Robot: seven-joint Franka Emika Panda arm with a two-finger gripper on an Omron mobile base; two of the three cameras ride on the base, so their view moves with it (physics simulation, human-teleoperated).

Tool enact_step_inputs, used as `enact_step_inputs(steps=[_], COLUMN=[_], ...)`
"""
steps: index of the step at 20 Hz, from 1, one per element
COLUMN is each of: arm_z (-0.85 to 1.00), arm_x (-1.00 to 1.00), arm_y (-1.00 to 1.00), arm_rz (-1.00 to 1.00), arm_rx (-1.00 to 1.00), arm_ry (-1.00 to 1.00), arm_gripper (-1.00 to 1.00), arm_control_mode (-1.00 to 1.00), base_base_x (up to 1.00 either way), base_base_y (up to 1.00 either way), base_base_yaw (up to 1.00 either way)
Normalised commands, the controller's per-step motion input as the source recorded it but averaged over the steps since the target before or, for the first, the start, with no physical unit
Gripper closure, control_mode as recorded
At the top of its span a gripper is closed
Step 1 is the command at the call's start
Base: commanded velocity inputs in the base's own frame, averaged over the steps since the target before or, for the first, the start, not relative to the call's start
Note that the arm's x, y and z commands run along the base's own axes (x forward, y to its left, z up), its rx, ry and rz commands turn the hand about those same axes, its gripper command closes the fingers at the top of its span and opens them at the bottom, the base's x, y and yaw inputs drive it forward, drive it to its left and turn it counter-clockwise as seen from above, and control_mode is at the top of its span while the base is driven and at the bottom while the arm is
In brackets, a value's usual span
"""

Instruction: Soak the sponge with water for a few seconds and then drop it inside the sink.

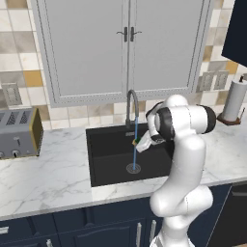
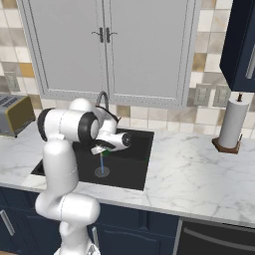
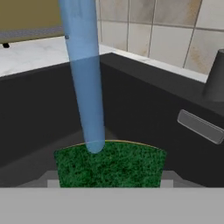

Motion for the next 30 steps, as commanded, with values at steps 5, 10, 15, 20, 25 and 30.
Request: enact_step_inputs(steps=[5,10,15,20,25,30], arm_z=[-0.10,-0.02,0.00,0.00,0.00,0.00], arm_x=[0.27,0.17,-0.21,-0.36,-0.15,0.03], arm_y=[0.00,0.00,0.00,0.00,0.00,0.00], arm_rz=[0.00,0.01,0.01,0.01,0.02,0.00], arm_rx=[0.00,0.00,0.00,0.00,0.00,0.00], arm_ry=[0.00,0.00,0.00,0.00,0.00,0.00], arm_gripper=[1.00,1.00,1.00,1.00,1.00,1.00], arm_control_mode=[-1.00,-1.00,-1.00,-1.00,-1.00,-1.00], base_base_x=[0.00,0.00,0.00,0.00,0.00,0.00], base_base_y=[0.00,0.00,0.00,0.00,0.00,0.00], base_base_yaw=[0.00,0.00,0.00,0.00,0.00,0.00])
